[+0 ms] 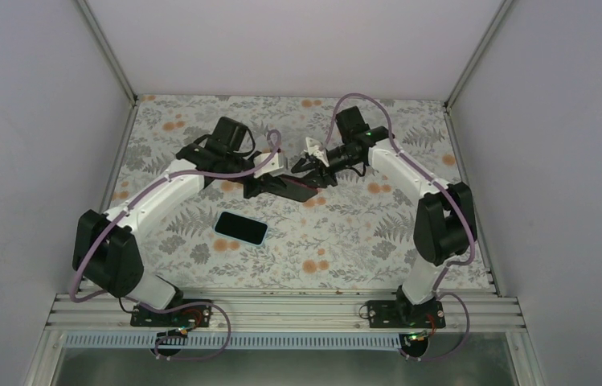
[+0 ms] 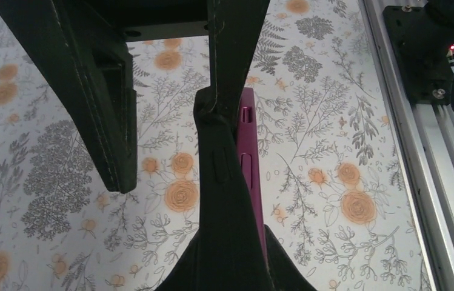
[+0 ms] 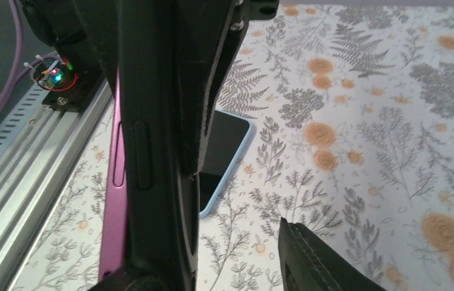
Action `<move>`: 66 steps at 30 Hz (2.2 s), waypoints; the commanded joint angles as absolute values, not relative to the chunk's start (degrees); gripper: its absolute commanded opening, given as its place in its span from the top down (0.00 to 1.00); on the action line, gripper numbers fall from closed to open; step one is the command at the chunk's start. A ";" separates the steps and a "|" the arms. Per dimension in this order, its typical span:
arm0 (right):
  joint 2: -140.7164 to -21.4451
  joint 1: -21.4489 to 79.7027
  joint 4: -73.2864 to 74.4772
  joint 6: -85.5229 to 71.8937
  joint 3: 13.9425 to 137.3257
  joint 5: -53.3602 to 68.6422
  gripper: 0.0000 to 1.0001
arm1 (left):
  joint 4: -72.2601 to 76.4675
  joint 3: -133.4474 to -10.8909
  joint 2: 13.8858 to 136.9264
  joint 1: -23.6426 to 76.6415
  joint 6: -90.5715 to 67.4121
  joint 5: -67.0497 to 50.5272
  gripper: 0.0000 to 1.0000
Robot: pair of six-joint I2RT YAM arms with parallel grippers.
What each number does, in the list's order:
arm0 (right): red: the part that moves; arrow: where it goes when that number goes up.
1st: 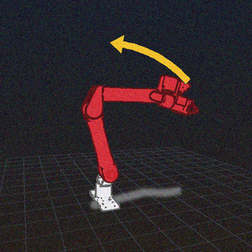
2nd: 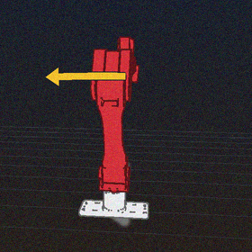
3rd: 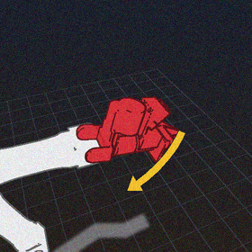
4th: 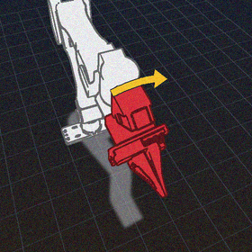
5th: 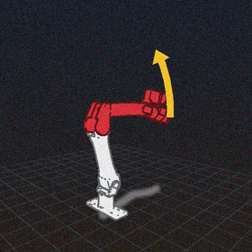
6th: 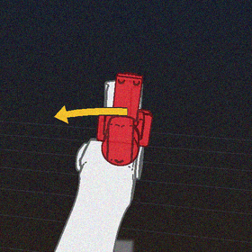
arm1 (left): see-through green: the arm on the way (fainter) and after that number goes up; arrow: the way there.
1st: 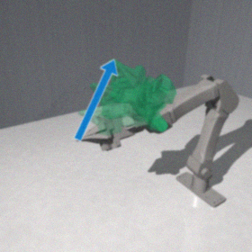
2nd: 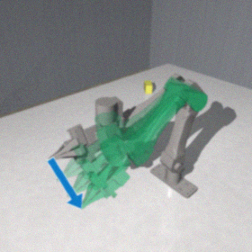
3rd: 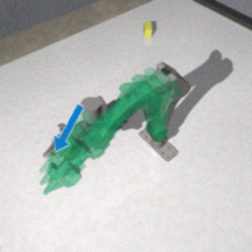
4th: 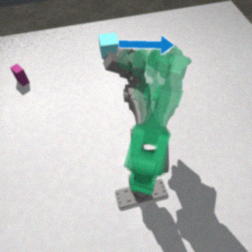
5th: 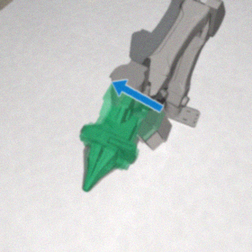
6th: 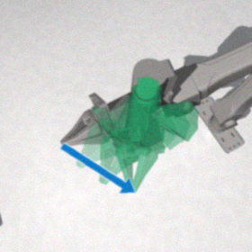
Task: Take the phone out of the phone case
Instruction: Remove the phone case from the phone.
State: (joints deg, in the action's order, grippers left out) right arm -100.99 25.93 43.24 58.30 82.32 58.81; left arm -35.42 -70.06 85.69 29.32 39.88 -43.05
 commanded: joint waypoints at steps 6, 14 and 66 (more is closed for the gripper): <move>-103.22 43.03 53.57 62.63 88.84 77.43 0.97 | -9.82 -80.44 87.85 35.51 41.59 -47.91 0.95; -95.85 35.17 46.28 48.33 83.69 69.53 0.97 | -19.46 -82.07 83.60 35.43 46.02 -35.66 0.52; -99.03 22.41 17.31 -7.89 105.20 13.83 0.97 | 22.59 -76.65 94.54 40.88 27.08 3.76 0.34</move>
State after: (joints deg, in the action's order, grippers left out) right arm -99.83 22.06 22.09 -6.20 103.22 14.22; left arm 18.72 -76.71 93.69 40.95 27.40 2.83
